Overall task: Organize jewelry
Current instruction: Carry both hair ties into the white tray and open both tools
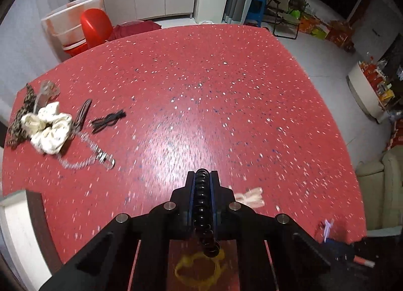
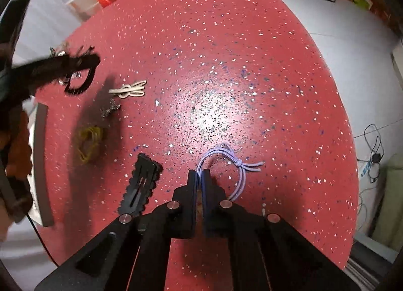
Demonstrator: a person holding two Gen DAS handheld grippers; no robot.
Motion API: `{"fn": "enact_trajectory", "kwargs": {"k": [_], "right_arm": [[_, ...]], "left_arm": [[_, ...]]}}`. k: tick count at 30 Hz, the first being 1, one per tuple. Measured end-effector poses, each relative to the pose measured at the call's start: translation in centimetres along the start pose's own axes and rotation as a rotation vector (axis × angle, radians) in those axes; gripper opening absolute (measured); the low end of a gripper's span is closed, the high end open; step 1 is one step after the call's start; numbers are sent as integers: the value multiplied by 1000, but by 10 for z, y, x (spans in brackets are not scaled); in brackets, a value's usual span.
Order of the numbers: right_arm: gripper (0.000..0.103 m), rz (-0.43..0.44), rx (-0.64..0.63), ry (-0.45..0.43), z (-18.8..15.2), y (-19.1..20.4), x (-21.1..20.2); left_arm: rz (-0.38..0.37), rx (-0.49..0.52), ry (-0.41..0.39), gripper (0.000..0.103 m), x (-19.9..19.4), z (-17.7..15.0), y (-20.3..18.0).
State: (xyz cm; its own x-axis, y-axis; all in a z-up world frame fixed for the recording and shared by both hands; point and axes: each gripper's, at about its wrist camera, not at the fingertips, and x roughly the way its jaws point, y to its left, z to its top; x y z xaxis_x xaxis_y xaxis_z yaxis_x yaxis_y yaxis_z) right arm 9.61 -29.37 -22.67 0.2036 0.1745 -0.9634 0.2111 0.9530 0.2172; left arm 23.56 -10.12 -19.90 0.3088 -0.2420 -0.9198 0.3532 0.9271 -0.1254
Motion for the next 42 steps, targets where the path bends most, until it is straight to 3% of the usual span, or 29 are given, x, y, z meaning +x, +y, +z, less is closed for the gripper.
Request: {"fn": "enact_trajectory", "kwargs": {"k": [21, 42], "right_arm": [[4, 41, 16, -14, -16, 21, -50], [4, 99, -97, -31, -36, 104, -85]], "left_arm": [[-28, -122, 7, 12, -94, -80, 28], [-14, -223, -30, 12, -164, -139, 77]]}}
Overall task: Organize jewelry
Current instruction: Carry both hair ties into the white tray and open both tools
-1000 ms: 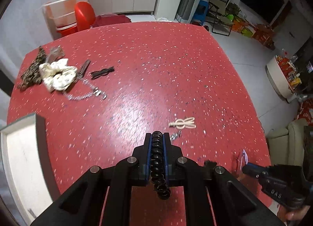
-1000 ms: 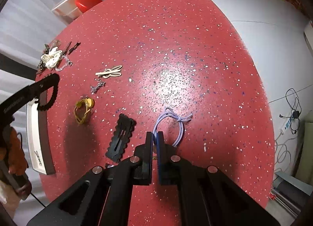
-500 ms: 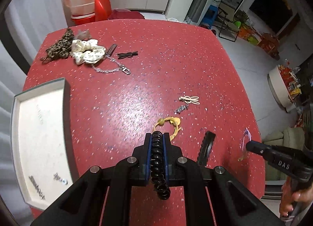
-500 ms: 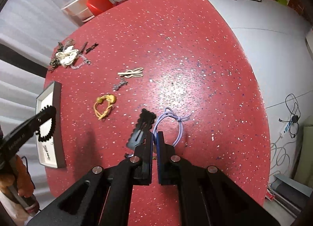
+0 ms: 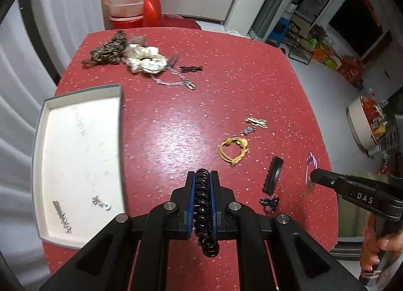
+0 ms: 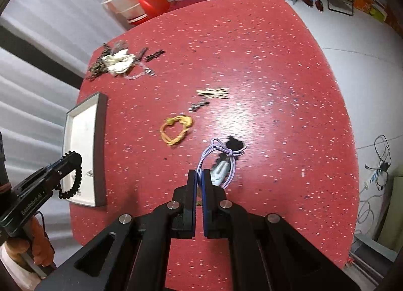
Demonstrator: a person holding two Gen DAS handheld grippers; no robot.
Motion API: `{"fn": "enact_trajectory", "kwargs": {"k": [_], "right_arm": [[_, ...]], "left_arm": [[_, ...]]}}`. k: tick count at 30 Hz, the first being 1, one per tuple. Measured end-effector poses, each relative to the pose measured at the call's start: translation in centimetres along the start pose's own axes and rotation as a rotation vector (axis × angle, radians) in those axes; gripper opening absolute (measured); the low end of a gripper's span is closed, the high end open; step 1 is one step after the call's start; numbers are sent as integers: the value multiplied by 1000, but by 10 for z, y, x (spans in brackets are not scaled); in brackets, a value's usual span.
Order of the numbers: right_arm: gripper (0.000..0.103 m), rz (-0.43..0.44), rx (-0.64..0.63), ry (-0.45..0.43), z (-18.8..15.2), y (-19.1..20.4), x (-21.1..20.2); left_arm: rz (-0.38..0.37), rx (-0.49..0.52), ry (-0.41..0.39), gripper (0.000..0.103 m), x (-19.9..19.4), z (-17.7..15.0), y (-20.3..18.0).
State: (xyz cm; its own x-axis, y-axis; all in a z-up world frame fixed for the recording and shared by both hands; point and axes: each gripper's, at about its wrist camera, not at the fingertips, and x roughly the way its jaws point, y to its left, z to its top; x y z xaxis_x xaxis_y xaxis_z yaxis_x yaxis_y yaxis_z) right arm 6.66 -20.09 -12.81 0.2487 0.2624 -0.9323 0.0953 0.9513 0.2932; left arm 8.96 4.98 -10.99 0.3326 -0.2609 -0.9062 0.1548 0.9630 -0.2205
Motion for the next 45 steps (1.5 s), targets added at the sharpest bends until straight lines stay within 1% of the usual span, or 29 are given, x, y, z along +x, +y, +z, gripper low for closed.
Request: {"fn": "enact_trajectory", "kwargs": {"k": [14, 29, 37, 41, 45], "right_arm": [[4, 65, -142, 18, 3, 87, 12], [4, 146, -328, 46, 13, 204, 49], [4, 179, -420, 61, 21, 258, 75], [4, 190, -448, 82, 22, 277, 92], [4, 185, -465, 99, 24, 290, 112]], "left_arm": [[57, -127, -55, 12, -36, -18, 72], [135, -259, -96, 12, -55, -28, 165], [165, -314, -107, 12, -44, -22, 206], [177, -331, -98, 12, -30, -15, 219], [193, -325, -86, 12, -16, -12, 225]]}}
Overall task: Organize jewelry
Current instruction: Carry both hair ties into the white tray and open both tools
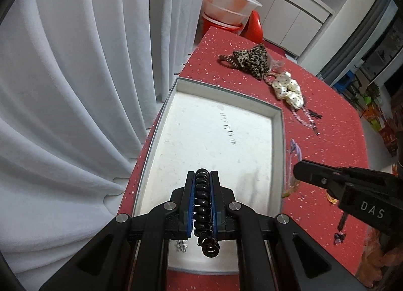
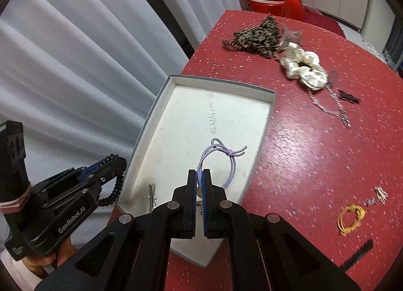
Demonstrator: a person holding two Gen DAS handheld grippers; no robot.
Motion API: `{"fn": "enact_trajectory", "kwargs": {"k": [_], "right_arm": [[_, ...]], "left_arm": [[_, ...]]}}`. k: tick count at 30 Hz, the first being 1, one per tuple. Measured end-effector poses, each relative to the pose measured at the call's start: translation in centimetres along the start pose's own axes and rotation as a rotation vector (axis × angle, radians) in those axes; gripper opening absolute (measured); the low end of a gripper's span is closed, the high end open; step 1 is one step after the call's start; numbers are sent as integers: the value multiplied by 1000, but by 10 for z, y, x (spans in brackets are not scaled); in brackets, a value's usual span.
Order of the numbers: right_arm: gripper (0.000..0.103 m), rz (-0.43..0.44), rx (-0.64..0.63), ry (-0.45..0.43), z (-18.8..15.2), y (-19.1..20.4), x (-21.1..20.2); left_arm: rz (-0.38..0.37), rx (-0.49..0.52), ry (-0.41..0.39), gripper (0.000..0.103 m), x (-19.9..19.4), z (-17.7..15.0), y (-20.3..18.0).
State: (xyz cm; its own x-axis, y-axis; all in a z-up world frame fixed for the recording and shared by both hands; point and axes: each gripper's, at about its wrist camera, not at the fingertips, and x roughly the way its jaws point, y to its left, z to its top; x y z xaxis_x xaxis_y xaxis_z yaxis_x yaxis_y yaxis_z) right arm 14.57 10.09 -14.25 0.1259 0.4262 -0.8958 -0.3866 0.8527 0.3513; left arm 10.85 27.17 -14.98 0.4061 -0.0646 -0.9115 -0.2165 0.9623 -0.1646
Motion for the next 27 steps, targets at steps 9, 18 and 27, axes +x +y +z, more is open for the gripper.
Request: {"fn": "enact_trajectory", "kwargs": {"k": [9, 18, 27], "right_arm": [[4, -47, -14, 54, 17, -3, 55], [4, -35, 36, 126, 8, -19, 92], [4, 6, 94, 161, 0, -28, 106]], "left_arm": [[59, 40, 56, 12, 53, -2, -1], [89, 63, 93, 12, 79, -11, -2], [114, 87, 119, 12, 88, -16, -4]]}}
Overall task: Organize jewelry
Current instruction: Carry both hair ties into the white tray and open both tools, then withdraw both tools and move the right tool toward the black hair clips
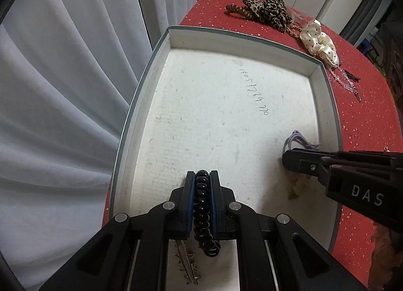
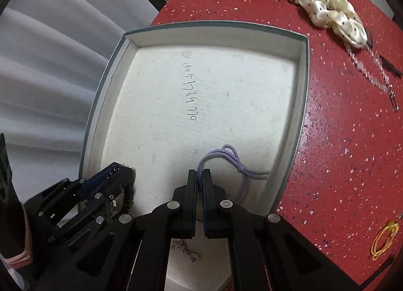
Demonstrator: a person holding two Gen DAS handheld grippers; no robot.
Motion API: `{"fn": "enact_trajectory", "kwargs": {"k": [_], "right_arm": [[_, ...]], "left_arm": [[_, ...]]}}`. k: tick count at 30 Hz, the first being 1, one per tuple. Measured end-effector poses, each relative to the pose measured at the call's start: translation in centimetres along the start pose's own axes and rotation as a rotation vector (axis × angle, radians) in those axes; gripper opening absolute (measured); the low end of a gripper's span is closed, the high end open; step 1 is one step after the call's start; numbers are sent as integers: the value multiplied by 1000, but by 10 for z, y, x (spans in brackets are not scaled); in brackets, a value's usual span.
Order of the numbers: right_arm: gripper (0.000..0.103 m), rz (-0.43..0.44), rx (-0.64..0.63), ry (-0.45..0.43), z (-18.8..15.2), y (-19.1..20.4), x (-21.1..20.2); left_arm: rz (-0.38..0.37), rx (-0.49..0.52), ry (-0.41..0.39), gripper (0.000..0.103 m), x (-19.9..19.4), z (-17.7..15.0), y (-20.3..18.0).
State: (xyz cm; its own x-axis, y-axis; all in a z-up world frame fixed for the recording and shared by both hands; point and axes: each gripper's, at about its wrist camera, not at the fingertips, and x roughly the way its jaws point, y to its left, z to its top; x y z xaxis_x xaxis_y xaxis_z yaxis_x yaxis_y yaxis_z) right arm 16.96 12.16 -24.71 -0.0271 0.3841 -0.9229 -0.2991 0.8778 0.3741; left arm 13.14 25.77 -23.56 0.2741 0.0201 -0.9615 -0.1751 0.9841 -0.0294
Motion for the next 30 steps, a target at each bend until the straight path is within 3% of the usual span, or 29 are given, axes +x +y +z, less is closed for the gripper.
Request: {"fn": "enact_trajectory", "kwargs": {"k": [7, 9, 12, 15, 16, 17, 18, 19, 22, 30], "right_arm": [[8, 35, 36, 17, 3, -5, -5], [14, 46, 45, 4, 7, -8, -15], [36, 59, 45, -23, 15, -4, -24], [40, 72, 51, -39, 15, -7, -35], [40, 75, 54, -43, 14, -9, -39], [40, 77, 58, -49, 13, -10, -43], [40, 77, 58, -55, 13, -11, -47], [40, 76, 57, -61, 12, -12, -51], [40, 79, 56, -76, 5, -18, -59], [43, 72, 88, -107, 1, -26, -78]], "left_arm": [[7, -11, 14, 12, 3, 1, -1], [13, -11, 14, 12, 3, 0, -1], [13, -10, 18, 12, 3, 0, -2], [13, -5, 22, 13, 3, 0, -3], [12, -4, 24, 23, 3, 0, -3], [16, -8, 24, 74, 3, 1, -3], [29, -18, 9, 103, 0, 0, -2], [49, -25, -25, 103, -6, 1, -1], [32, -12, -14, 103, -9, 5, -2], [77, 18, -26, 103, -23, 3, -11]]}}
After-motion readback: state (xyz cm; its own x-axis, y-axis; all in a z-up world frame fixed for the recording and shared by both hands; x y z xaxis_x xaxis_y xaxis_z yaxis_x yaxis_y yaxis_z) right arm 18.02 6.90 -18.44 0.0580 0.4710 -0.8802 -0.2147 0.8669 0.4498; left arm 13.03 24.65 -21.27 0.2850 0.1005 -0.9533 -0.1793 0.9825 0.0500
